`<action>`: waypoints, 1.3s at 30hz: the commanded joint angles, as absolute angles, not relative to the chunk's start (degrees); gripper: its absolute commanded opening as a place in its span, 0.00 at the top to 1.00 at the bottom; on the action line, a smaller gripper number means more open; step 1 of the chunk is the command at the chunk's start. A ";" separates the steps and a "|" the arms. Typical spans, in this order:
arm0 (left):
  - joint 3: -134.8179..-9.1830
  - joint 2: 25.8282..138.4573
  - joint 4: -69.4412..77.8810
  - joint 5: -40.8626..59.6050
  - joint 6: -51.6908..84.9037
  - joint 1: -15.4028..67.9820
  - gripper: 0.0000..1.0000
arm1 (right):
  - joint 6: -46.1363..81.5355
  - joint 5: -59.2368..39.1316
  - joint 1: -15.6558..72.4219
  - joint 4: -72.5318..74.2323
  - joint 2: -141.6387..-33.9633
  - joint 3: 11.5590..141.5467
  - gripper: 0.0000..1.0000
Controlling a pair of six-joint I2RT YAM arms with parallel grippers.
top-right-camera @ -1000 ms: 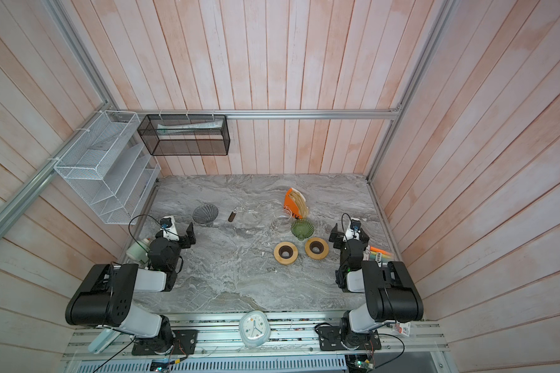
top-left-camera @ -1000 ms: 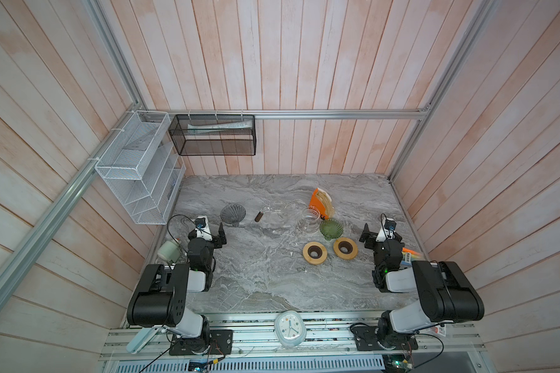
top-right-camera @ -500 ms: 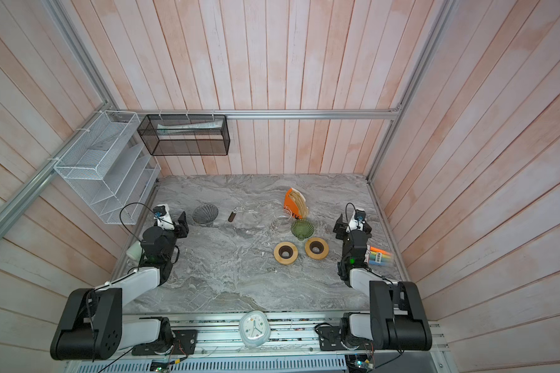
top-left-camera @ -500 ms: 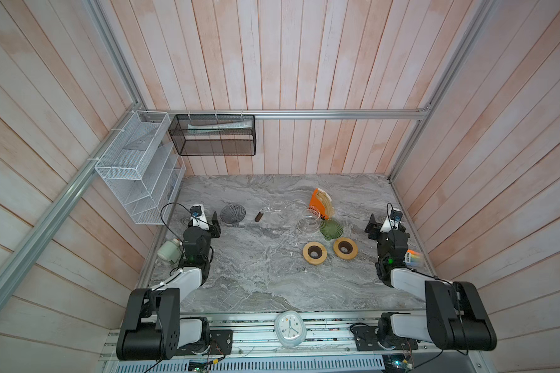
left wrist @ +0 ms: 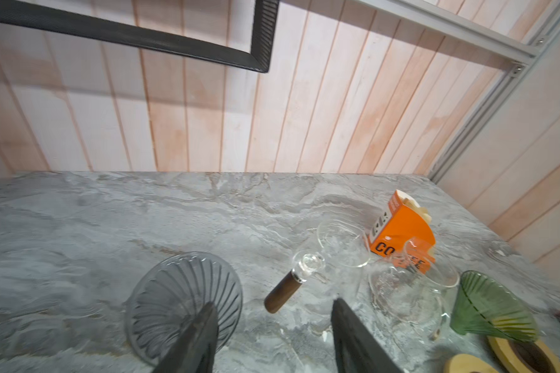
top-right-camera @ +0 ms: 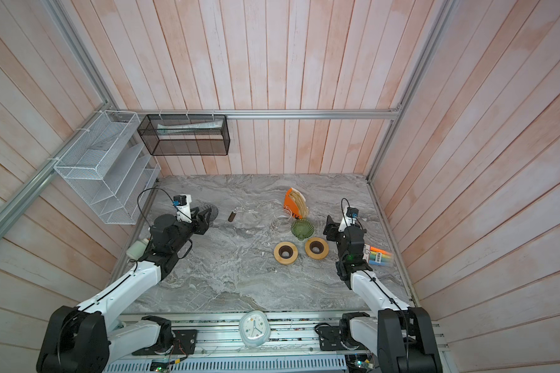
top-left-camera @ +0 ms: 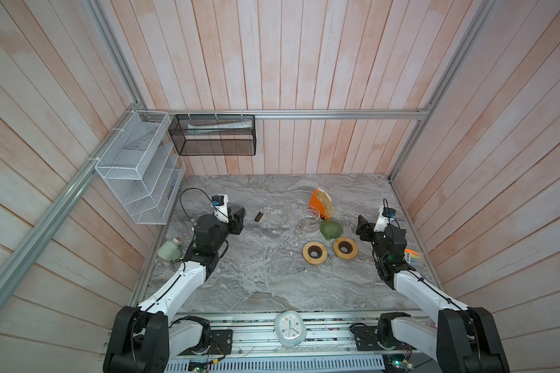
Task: Place the coffee filter in the dripper
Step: 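Reach the left gripper forward to the clear glass server's handle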
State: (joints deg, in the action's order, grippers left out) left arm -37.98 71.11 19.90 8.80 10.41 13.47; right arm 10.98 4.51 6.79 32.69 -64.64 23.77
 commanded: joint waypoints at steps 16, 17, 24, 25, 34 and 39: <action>-63.16 102.08 11.94 21.26 14.32 15.91 0.37 | 14.34 0.96 8.79 30.81 -64.70 27.26 0.23; -63.76 103.04 11.94 21.19 14.18 15.91 0.37 | 14.37 1.27 8.79 31.14 -64.45 27.16 0.23; -66.35 106.59 11.69 22.56 14.34 15.91 0.37 | 13.79 2.06 8.79 31.39 -63.92 27.20 0.23; -66.43 106.78 11.63 22.90 14.42 15.91 0.37 | 13.75 2.09 8.87 31.38 -63.90 27.16 0.23; -64.45 106.23 10.74 24.06 14.23 15.93 0.38 | 14.48 2.31 8.88 31.64 -64.29 26.86 0.22; -63.47 105.73 10.60 24.88 14.17 15.99 0.39 | 14.24 2.77 8.88 31.21 -63.85 26.89 0.23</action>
State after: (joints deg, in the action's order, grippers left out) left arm -64.55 106.08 11.42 23.46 14.24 15.92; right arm 13.76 1.65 8.56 31.64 -64.69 25.82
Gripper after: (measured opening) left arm 0.615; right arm 0.774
